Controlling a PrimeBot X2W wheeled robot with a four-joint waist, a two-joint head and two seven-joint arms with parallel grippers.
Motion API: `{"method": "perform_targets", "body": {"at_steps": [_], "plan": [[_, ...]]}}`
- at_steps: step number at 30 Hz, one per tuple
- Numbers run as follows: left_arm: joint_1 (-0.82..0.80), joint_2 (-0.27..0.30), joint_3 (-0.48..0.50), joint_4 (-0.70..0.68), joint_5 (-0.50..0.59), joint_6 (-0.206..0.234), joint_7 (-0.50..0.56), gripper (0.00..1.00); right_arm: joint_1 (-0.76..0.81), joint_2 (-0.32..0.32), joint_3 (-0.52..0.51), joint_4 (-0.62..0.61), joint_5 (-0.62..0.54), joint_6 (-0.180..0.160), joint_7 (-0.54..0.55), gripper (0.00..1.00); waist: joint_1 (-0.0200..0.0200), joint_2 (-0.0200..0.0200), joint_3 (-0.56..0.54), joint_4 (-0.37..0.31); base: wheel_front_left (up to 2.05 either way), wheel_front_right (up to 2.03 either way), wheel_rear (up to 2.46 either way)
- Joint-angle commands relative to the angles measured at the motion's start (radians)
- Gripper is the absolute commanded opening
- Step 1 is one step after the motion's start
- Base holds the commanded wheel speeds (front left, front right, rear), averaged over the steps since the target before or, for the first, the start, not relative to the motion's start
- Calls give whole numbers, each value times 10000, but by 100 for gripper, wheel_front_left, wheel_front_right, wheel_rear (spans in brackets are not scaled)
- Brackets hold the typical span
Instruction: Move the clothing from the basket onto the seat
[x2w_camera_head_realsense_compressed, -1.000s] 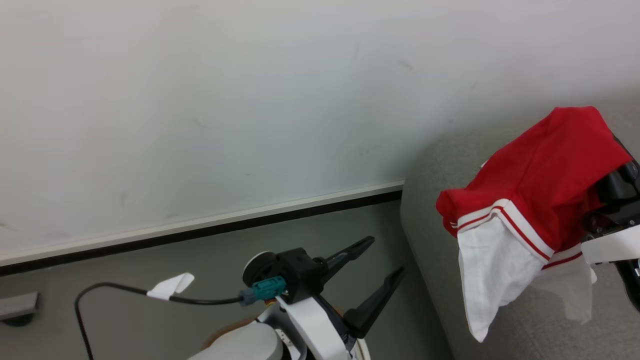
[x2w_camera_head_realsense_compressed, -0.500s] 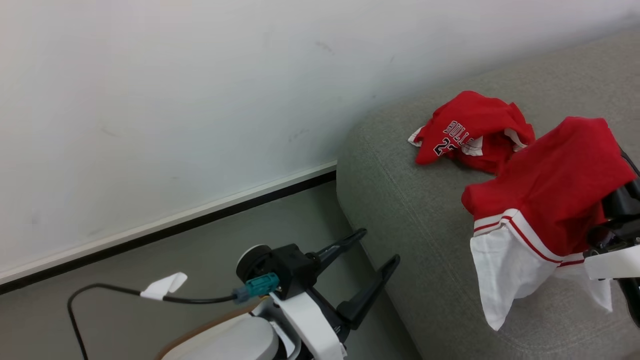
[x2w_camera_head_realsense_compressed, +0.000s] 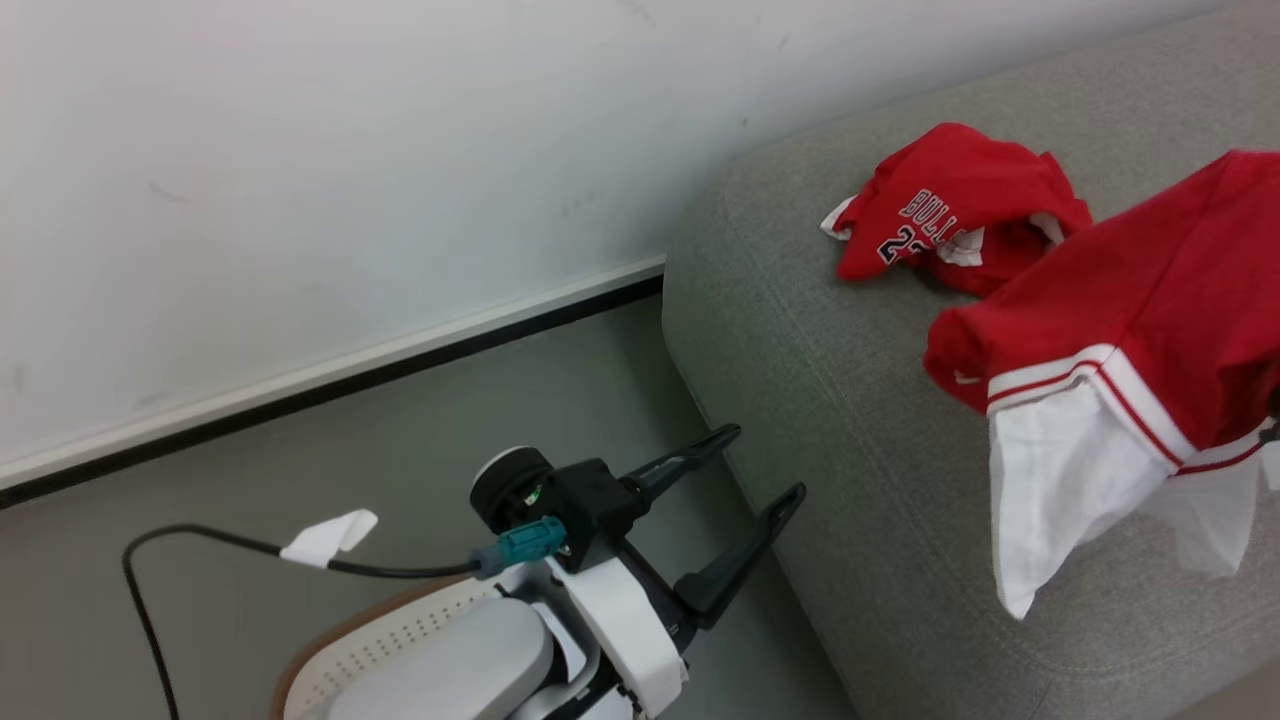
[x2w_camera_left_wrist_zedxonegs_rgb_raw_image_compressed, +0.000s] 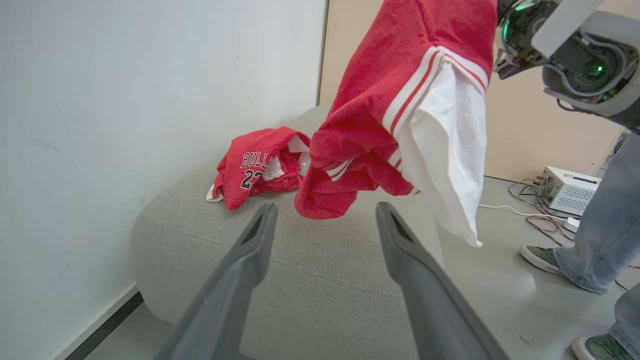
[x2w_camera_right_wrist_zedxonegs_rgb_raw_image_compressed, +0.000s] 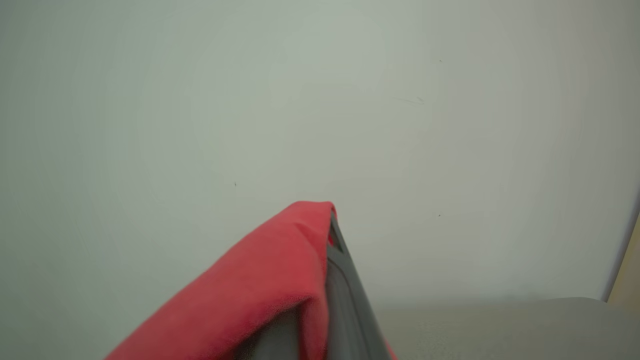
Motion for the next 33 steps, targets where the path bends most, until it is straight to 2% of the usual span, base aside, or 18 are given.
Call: {"method": "perform_targets", "body": {"at_steps": [1,9,17,27,33], "plan": [[-121,127,6,-40,117,-34,50,100,-218,-75,-138,72,112,-23,-8,0,-1,-1,400,184,0,0,0],[-800,480,-5,-451,383,-134,522,100,-1277,-839,-1238,1091,503,-23,54,0,-1,-1,1948,775,0,0,0],[-1200,754,80,-755,514,-147,621,100,-2074,-1511,-1808,2956,489,-23,250,0,-1,-1,3097,1515,0,0,0],[-1305,791,210,-710,380,-74,444,100,-2648,-1643,-876,6061,465,-23,2054,0,-1,-1,3527,2030,0,0,0],[-1314,702,219,-573,289,-59,363,100,-2996,-1863,-27,6948,990,-23,3772,0,-1,-1,3560,2205,0,0,0]]}}
